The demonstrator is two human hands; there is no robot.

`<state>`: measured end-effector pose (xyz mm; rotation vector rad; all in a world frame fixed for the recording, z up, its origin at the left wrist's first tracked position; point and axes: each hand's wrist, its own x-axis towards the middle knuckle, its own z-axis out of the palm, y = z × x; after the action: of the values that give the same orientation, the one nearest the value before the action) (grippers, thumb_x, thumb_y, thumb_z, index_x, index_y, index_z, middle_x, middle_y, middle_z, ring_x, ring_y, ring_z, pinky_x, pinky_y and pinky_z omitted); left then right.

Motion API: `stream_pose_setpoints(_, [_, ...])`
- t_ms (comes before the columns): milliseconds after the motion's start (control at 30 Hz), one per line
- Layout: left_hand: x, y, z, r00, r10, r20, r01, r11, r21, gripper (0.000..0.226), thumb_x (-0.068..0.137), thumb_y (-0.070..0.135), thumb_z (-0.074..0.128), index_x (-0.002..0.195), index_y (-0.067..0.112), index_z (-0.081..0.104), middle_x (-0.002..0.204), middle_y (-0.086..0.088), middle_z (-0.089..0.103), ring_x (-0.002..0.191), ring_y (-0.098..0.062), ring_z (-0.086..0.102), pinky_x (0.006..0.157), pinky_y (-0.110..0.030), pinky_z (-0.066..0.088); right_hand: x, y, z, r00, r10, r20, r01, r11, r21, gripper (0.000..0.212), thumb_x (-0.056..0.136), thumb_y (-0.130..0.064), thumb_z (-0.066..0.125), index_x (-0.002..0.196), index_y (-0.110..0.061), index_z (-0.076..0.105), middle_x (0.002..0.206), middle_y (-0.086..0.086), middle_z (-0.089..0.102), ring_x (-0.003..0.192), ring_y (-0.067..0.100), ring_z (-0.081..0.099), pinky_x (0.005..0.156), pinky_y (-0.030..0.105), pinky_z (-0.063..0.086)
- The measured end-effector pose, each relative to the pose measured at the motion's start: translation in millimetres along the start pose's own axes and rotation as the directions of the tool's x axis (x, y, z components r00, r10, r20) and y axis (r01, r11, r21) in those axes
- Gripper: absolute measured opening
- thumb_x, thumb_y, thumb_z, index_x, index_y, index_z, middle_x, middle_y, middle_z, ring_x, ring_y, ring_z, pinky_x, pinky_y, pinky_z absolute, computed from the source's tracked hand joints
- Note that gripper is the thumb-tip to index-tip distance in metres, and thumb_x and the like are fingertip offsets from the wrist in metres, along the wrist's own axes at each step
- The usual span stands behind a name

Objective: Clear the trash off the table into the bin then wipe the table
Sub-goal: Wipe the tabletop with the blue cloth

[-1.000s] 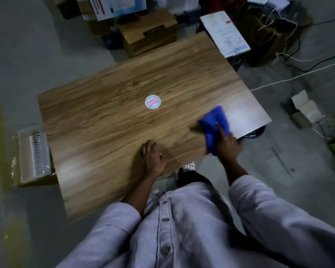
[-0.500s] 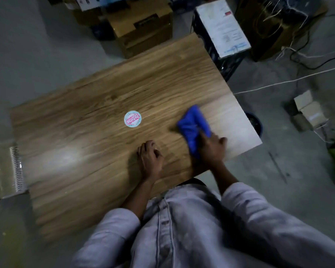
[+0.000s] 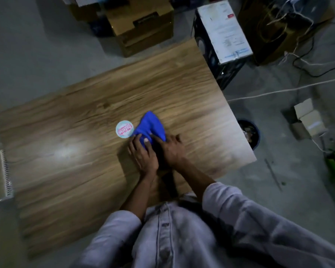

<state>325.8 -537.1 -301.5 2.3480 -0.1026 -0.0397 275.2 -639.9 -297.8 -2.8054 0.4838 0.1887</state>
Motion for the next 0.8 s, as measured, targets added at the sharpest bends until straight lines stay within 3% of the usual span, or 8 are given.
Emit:
stream_pose_setpoints(67, [6.4,-12.5,-0.6,0.997,0.081,0.014,-0.082,0.992,0.095,0.034,0.097,0.025,0.049,0.116,0.003,0.065,0.114,-0.019,0.067,0.108,-0.032,0.055,0.101,-0.046,0.041,2.5,39.2,-0.3,0.997,0.062,-0.035,-0.062,0.998,0.007,0.057,0.091,-0.037,0.056,0.147,-0.043,0.047,0.105,0.016,0.068,0.082,0.035,0.067,0.088,0.047,0.045])
stream_pose_setpoints(133, [10.6,-19.6,2.9,0.989,0.140,0.058,-0.146,0.981,0.124,0.034,0.094,0.024,0.051,0.114,0.002,0.067,0.113,-0.019,0.069,0.107,-0.033,0.056,0.100,-0.044,0.040,17.1,79.2,-16.4,0.960,0.262,-0.101,-0.267,0.963,-0.034,0.059,0.092,-0.032,0.036,0.151,-0.041,0.044,0.104,0.019,0.068,0.087,0.036,0.065,0.094,0.052,0.042])
stream_pose_setpoints(267, [34.8,-4.9,19.3,0.984,0.089,0.153,-0.087,0.996,-0.017,0.047,0.096,0.034,0.051,0.126,0.001,0.064,0.129,-0.019,0.064,0.123,-0.037,0.056,0.110,-0.041,0.036,82.1,122.7,-67.4,0.782,0.595,-0.188,-0.592,0.802,0.080,0.060,0.095,-0.024,0.035,0.154,-0.036,0.036,0.117,0.021,0.061,0.107,0.038,0.059,0.106,0.055,0.026])
stream_pose_setpoints(367, [67.6,19.3,32.4,0.982,0.062,0.178,-0.045,0.994,-0.099,0.060,0.097,0.043,0.045,0.139,0.001,0.056,0.143,-0.018,0.056,0.135,-0.035,0.047,0.117,-0.044,0.031,131.2,84.4,-87.6,0.839,0.499,-0.214,-0.458,0.862,0.216,0.064,0.097,-0.021,0.049,0.156,-0.038,0.032,0.123,0.021,0.058,0.114,0.039,0.055,0.105,0.055,0.031])
stream_pose_setpoints(467, [104.6,39.9,44.9,0.989,0.048,0.138,-0.038,0.997,-0.074,0.065,0.090,0.033,0.043,0.142,-0.004,0.050,0.146,-0.023,0.051,0.138,-0.039,0.044,0.118,-0.040,0.025,176.6,20.2,-83.2,0.956,0.110,-0.273,-0.082,0.990,0.110,0.060,0.090,-0.038,0.051,0.150,-0.041,0.044,0.119,0.016,0.064,0.106,0.034,0.061,0.093,0.051,0.041])
stream_pose_setpoints(567, [131.5,49.3,50.7,0.973,-0.056,0.222,0.059,0.998,-0.010,0.073,0.080,0.017,0.053,0.149,-0.004,0.038,0.155,-0.024,0.039,0.147,-0.037,0.033,0.122,-0.035,0.015,218.9,-0.7,-52.8,0.986,-0.135,0.101,0.143,0.987,-0.071,0.053,0.096,-0.054,0.044,0.148,-0.055,0.038,0.137,0.010,0.055,0.121,0.031,0.055,0.102,0.048,0.023])
stream_pose_setpoints(700, [139.2,32.6,59.8,0.940,0.031,0.340,-0.051,0.998,0.049,0.086,0.074,0.022,0.076,0.151,0.007,0.041,0.160,-0.013,0.036,0.151,-0.031,0.026,0.120,-0.023,0.007,262.5,51.4,-48.2,0.992,-0.013,0.125,0.030,0.990,-0.138,0.052,0.104,-0.042,0.036,0.153,-0.055,0.026,0.143,0.015,0.053,0.120,0.035,0.058,0.110,0.053,0.025])
stream_pose_setpoints(800, [131.4,26.6,62.9,0.936,0.066,0.345,-0.092,0.994,0.060,0.086,0.066,0.034,0.074,0.144,0.008,0.051,0.159,-0.010,0.038,0.152,-0.031,0.023,0.123,-0.033,0.012,282.0,121.8,-68.2,0.968,0.243,0.060,-0.235,0.965,-0.120,0.058,0.107,-0.038,0.033,0.159,-0.049,0.008,0.148,0.025,0.047,0.130,0.042,0.051,0.115,0.060,0.022])
